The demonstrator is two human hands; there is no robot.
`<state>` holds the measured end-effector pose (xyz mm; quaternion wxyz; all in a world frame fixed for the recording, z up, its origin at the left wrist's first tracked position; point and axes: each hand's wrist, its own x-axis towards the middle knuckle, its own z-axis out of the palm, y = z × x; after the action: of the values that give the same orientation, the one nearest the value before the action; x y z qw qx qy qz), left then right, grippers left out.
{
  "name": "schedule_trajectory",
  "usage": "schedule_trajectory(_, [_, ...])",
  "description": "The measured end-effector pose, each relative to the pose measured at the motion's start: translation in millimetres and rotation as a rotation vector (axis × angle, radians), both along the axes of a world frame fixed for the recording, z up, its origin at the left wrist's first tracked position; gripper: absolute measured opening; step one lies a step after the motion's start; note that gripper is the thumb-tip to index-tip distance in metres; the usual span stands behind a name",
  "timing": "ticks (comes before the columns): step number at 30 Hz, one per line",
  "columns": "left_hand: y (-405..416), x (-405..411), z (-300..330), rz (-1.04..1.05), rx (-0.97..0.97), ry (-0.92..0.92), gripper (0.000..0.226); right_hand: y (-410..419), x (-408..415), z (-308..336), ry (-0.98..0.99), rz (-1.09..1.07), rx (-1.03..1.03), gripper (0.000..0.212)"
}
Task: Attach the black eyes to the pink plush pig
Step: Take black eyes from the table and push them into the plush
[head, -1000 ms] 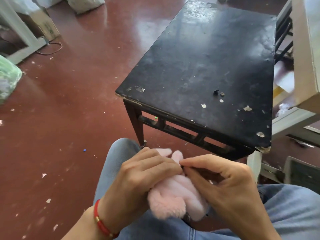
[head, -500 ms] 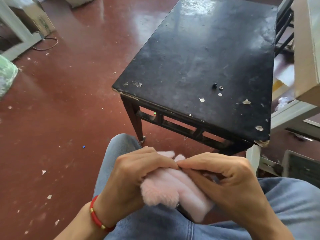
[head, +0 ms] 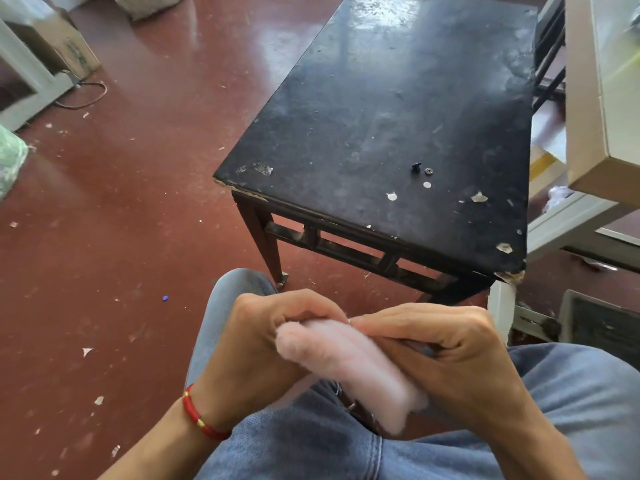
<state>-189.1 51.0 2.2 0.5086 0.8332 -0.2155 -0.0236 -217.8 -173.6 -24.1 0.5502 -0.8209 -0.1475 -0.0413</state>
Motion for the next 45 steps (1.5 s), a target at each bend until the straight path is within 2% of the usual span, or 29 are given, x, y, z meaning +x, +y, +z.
schedule_trajectory(5, [-1.9, 1.3, -1.7, 0.027, 0.0, -0.022, 0.025, 2.0, -3.2, -3.7, -0.019, -0.025, -0.011, 0.02])
schedule_trajectory(9, [-4.4, 8.0, -0.3, -0.005, 0.081, -0.133, 0.024, 4.5, -1.3, -7.6, 0.09, -0.088, 0.117, 0.018])
schedule_trajectory(12, [-2.6, 14.5, -1.1, -0.037, 0.091, -0.151, 0.03, -0.2, 7.4, -5.2, 0.178, -0.136, 0.243, 0.022])
schedule_trajectory(14, [-1.7, 19.9, -1.9, -0.028, 0.107, -0.146, 0.025, -10.0, 20.1, -2.1, 0.152, -0.234, 0.286, 0.022])
schedule_trajectory(15, [-1.4, 23.3, -1.3, 0.003, 0.126, -0.132, 0.023, -16.8, 29.0, -2.2, 0.106, -0.316, 0.245, 0.021])
schedule_trajectory(16, [-1.9, 26.5, 0.6, 0.052, 0.143, -0.086, 0.023, -25.0, 40.3, -3.2, 0.069, -0.402, 0.194, 0.018])
schedule_trajectory(18, [-4.7, 39.7, 2.3, 0.148, 0.088, 0.178, 0.025, -40.2, 69.4, -3.9, 0.047, -0.555, 0.085, 0.014])
schedule_trajectory(21, [-12.0, 60.9, -1.0, 0.262, -0.162, 0.578, 0.03, -50.3, 117.1, -6.1, 0.022, -0.644, -0.191, 0.019])
schedule_trajectory(24, [-19.8, 73.8, 1.7, 0.331, -0.527, 0.898, 0.024, -50.5, 159.0, -7.7, -0.021, -0.659, -0.392, 0.029])
schedule_trajectory(27, [-21.4, 75.4, 0.9, 0.34, -0.72, 1.056, 0.033, -47.2, 186.3, -14.0, -0.045, -0.646, -0.529, 0.035])
schedule_trajectory(29, [-17.9, 75.0, 1.2, 0.317, -0.836, 1.153, 0.029, -44.1, 196.6, -18.7, -0.04, -0.636, -0.597, 0.027])
schedule_trajectory(30, [-14.0, 75.6, 1.3, 0.253, -0.909, 1.252, 0.037, -42.3, 199.8, -20.1, -0.041, -0.624, -0.629, 0.019])
schedule_trajectory(32, [-6.4, 72.1, 5.8, 0.107, -1.04, 1.355, 0.073, -38.5, 201.7, -21.2, -0.049, -0.591, -0.685, 0.011])
schedule_trajectory(33, [-13.3, 70.7, 8.6, 0.139, -1.094, 1.404, 0.078, -36.7, 200.9, -21.6, -0.071, -0.576, -0.691, 0.012])
schedule_trajectory(35, [-23.2, 70.9, -0.7, 0.153, -1.325, 1.495, 0.058, -33.7, 193.2, -19.7, -0.146, -0.562, -0.583, 0.01])
schedule_trajectory(36, [-23.6, 69.3, -8.9, 0.144, -1.392, 1.441, 0.04, -30.7, 185.3, -16.9, -0.191, -0.56, -0.47, 0.008])
schedule_trajectory(37, [-22.2, 66.1, -15.8, 0.272, -1.368, 1.333, 0.035, -26.8, 174.7, -13.3, -0.234, -0.558, -0.349, 0.006])
schedule_trajectory(39, [-22.6, 63.7, -17.1, 0.2, -1.255, 1.328, 0.063, -17.8, 149.1, -9.3, -0.253, -0.549, -0.167, 0.005])
schedule_trajectory(41, [-12.8, 58.3, -15.8, 0.148, -1.068, 1.274, 0.084, -10.6, 121.9, -12.3, -0.165, -0.531, -0.035, 0.006])
schedule_trajectory(43, [-15.7, 55.5, -6.6, 0.175, -0.91, 1.239, 0.077, -5.2, 96.4, -15.1, -0.063, -0.513, 0.09, 0.006])
schedule_trajectory(45, [-17.1, 50.9, -12.5, 0.122, -0.947, 1.242, 0.056, -0.2, 70.8, -14.0, 0.017, -0.498, 0.28, 0.005])
